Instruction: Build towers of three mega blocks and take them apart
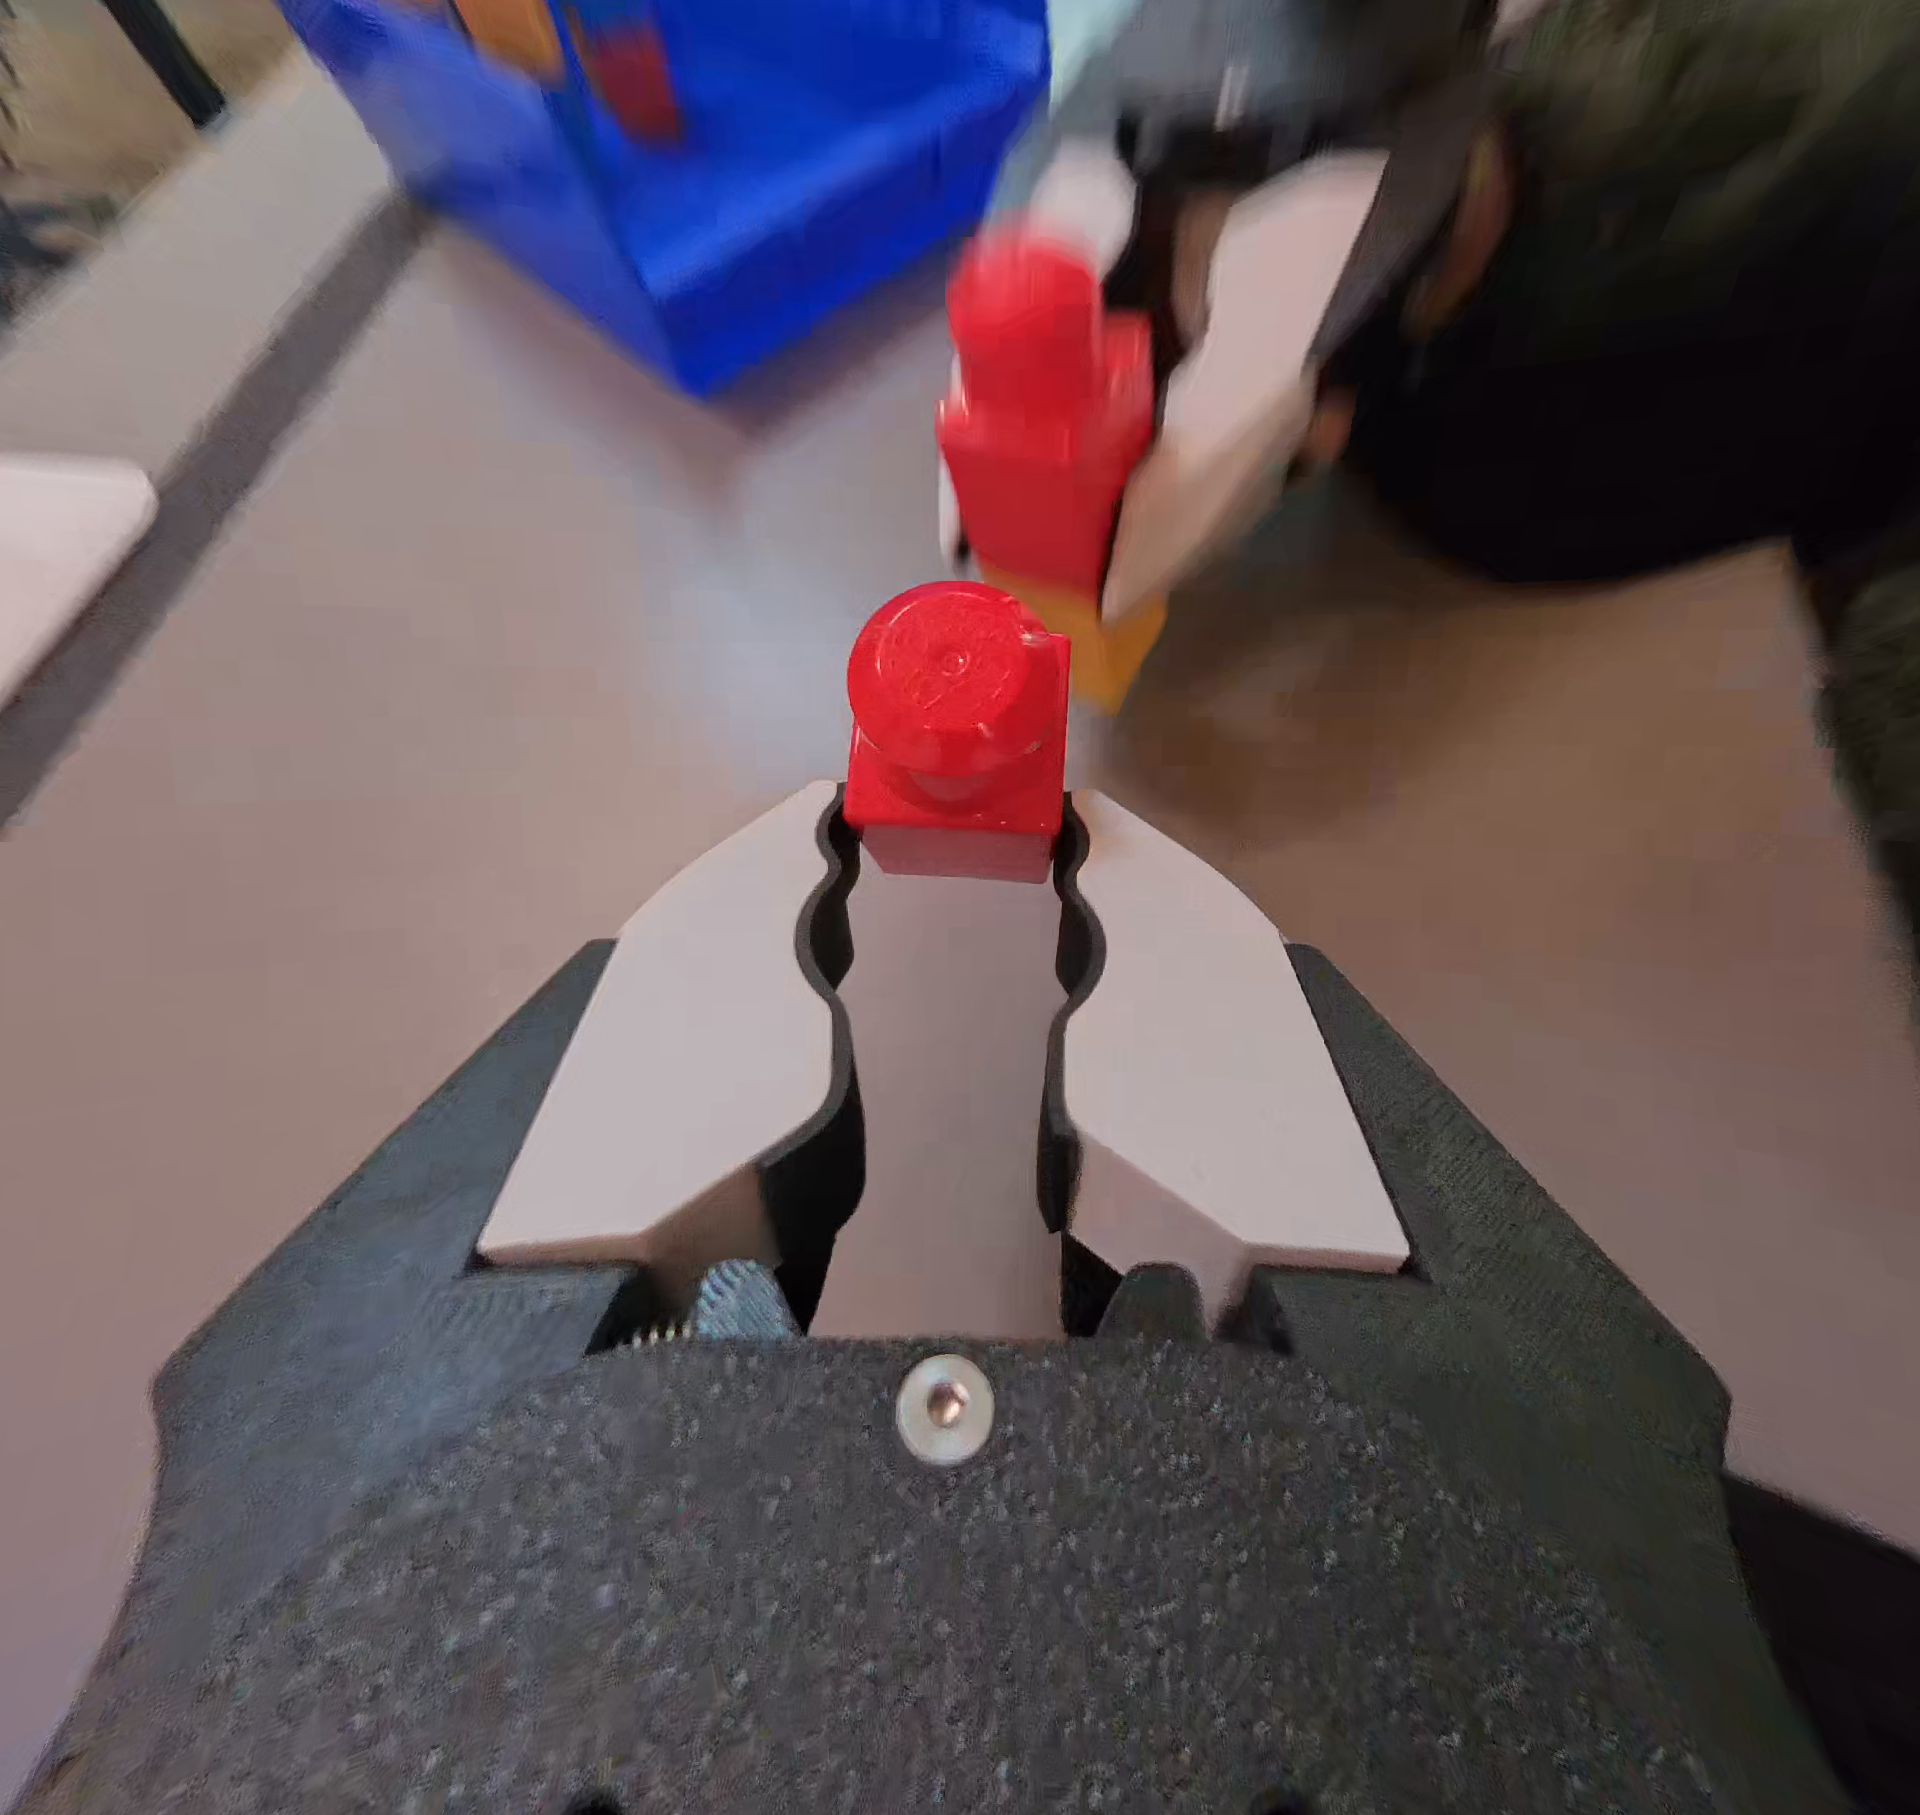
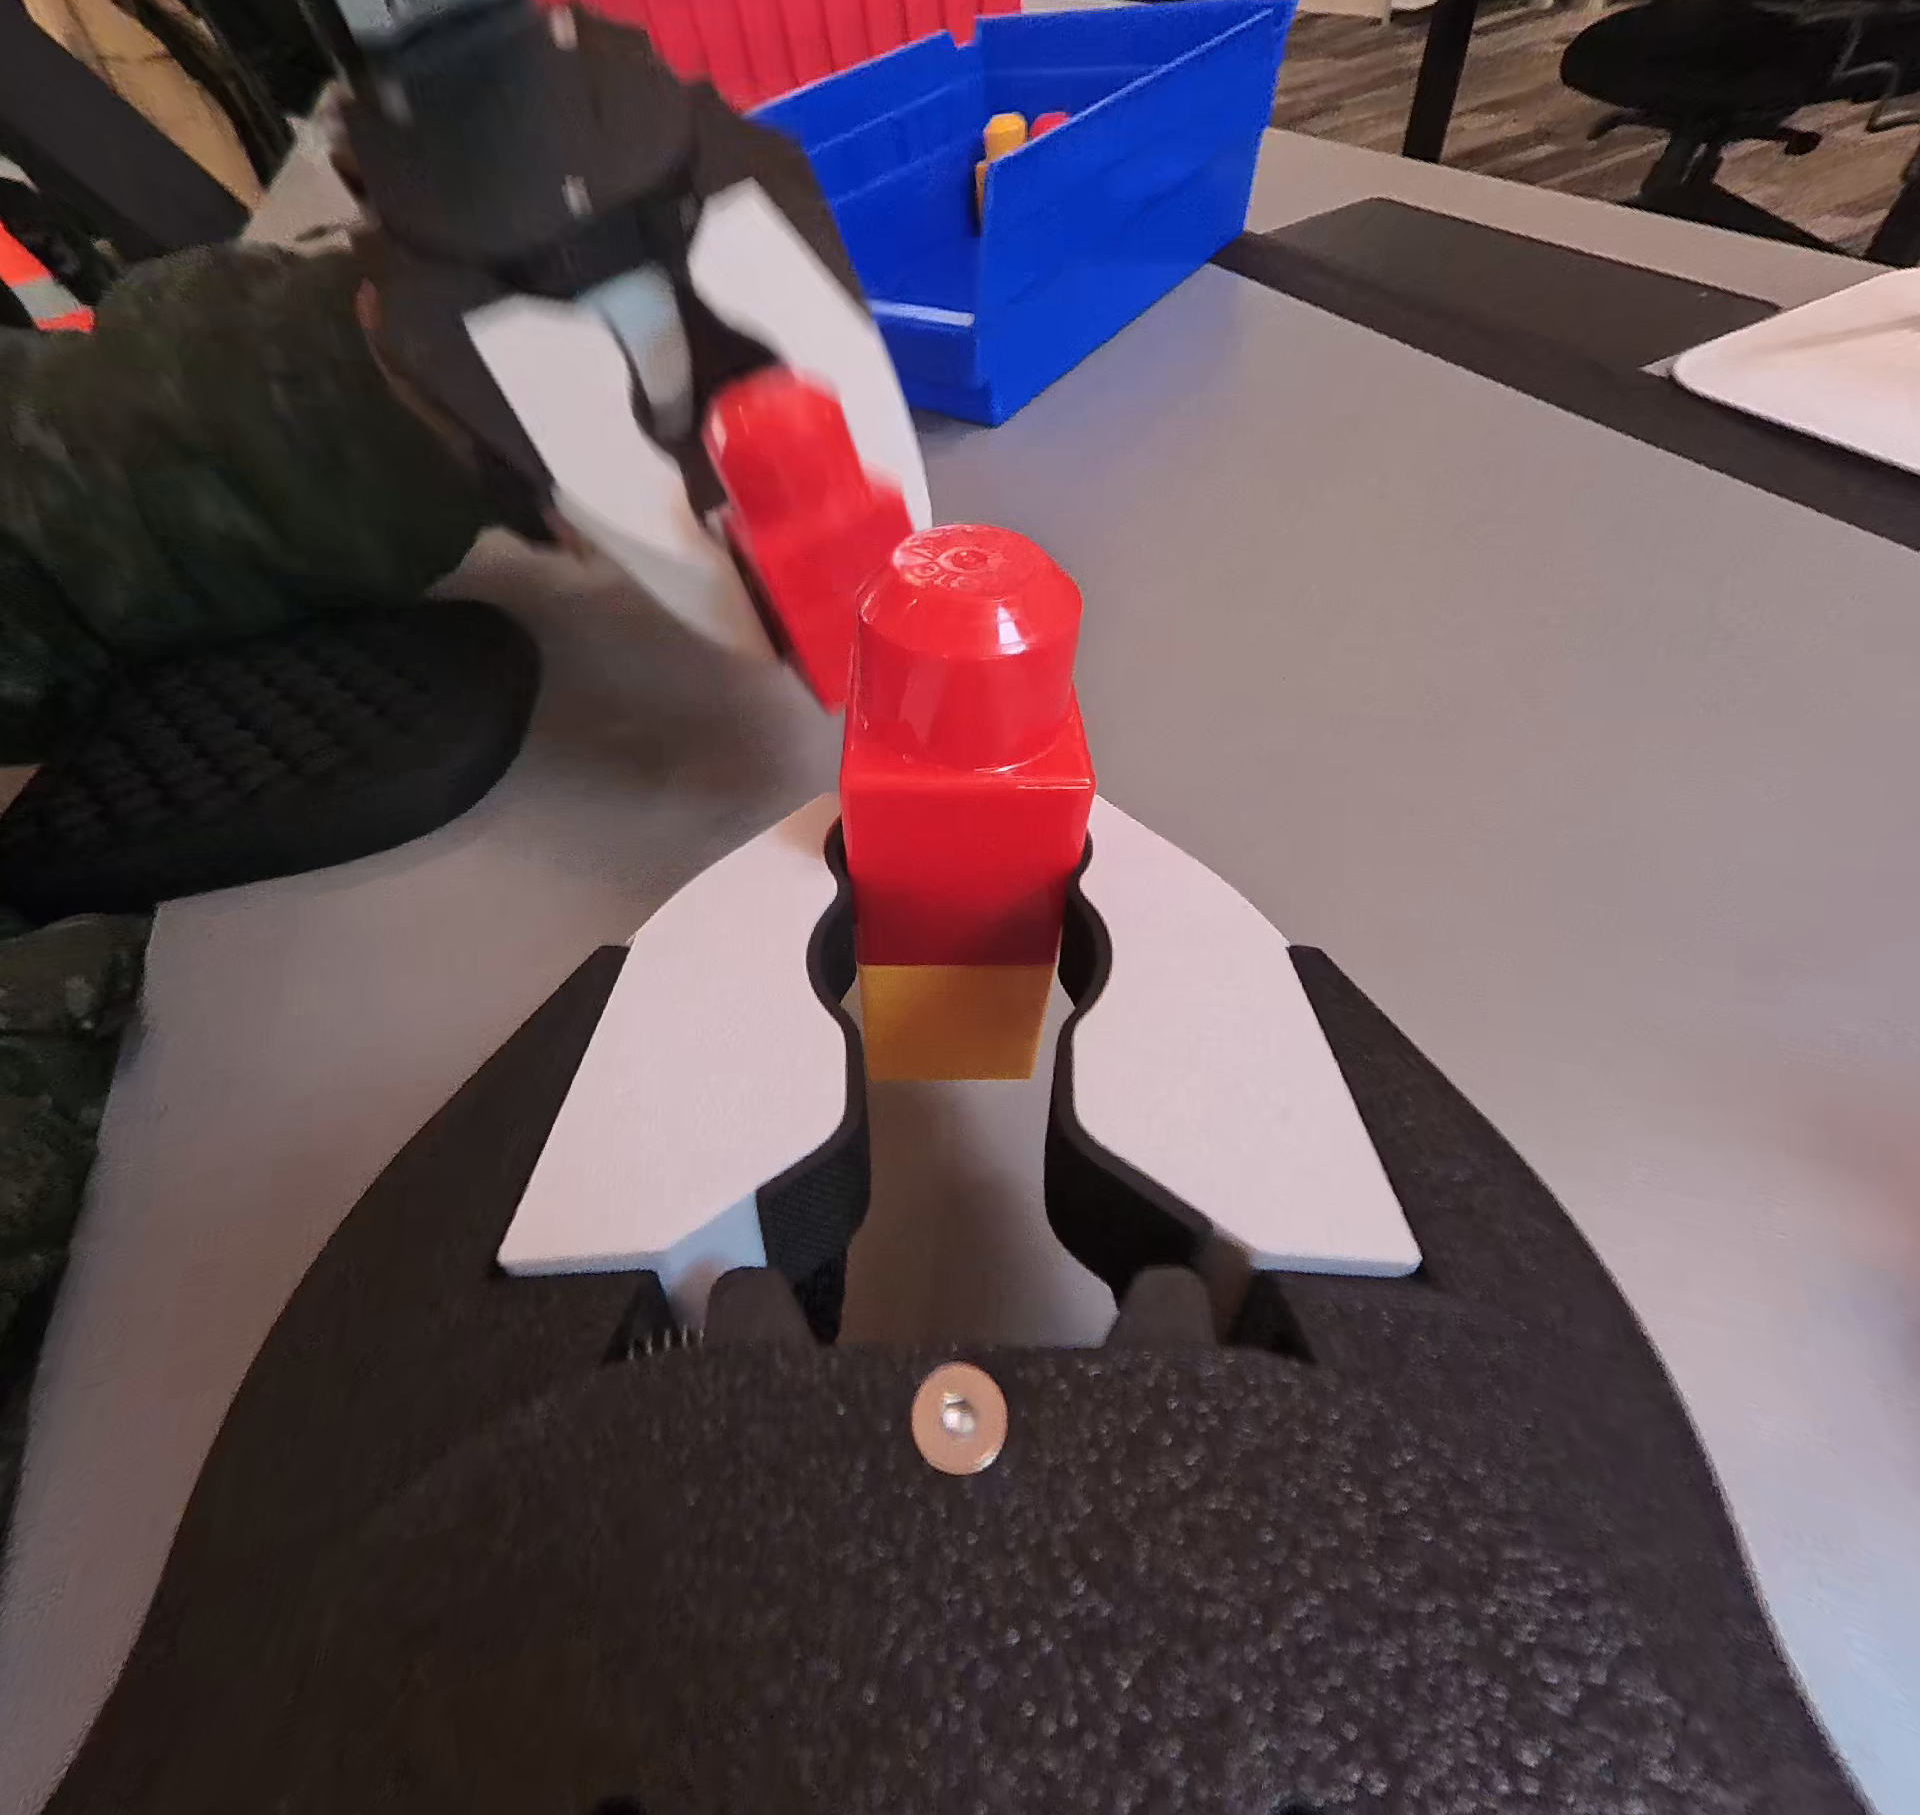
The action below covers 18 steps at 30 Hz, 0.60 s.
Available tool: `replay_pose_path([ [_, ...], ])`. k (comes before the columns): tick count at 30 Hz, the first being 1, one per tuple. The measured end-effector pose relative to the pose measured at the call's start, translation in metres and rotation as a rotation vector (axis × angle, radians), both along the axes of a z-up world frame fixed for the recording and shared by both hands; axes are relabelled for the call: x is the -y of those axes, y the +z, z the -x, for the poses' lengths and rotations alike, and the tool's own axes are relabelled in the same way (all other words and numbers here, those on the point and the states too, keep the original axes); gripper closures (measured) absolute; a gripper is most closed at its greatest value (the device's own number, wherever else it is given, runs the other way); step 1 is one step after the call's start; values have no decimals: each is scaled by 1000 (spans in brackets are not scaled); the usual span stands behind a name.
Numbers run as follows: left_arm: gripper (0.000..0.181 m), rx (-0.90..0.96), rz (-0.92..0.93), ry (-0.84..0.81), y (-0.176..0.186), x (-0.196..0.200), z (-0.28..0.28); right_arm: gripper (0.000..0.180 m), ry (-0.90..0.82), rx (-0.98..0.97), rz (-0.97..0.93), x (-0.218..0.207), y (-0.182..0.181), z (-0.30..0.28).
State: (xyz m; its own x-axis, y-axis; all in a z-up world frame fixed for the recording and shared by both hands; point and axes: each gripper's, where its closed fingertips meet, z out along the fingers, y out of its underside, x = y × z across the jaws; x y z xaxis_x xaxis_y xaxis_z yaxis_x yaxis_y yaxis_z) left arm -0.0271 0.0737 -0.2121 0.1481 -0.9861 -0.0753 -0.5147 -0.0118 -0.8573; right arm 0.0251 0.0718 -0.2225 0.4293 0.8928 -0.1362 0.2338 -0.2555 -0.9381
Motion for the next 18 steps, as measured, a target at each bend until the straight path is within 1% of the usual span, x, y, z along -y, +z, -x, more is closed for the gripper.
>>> replay_pose_path([
  [3, 144, 153, 22, -80, 49, 17, -13, 144, 72, 60, 11, 12, -8, 8],
  [5, 144, 158, 25, -124, 58, 28, -20, 144, 126, 138, -1, 23, -18, 16],
  [8, 144, 36, 17, -173, 35, 35, -23, 144, 195, 196, -30, 40, -22, 30],
  [10, 144, 2, 92, -247, 22, 47, -22, 144, 223, 259, -51, 48, -29, 35],
  [12, 144, -89, 67, -299, 7, 55, -18, 144, 234, 312, -67, 52, -35, 37],
  [14, 144, -131, 37, -320, 2, 59, -16, 144, 250, 345, -62, 56, -39, 38],
  [18, 144, -128, 45, -317, 2, 60, -15, 145, 233, 358, -67, 56, -40, 39],
])
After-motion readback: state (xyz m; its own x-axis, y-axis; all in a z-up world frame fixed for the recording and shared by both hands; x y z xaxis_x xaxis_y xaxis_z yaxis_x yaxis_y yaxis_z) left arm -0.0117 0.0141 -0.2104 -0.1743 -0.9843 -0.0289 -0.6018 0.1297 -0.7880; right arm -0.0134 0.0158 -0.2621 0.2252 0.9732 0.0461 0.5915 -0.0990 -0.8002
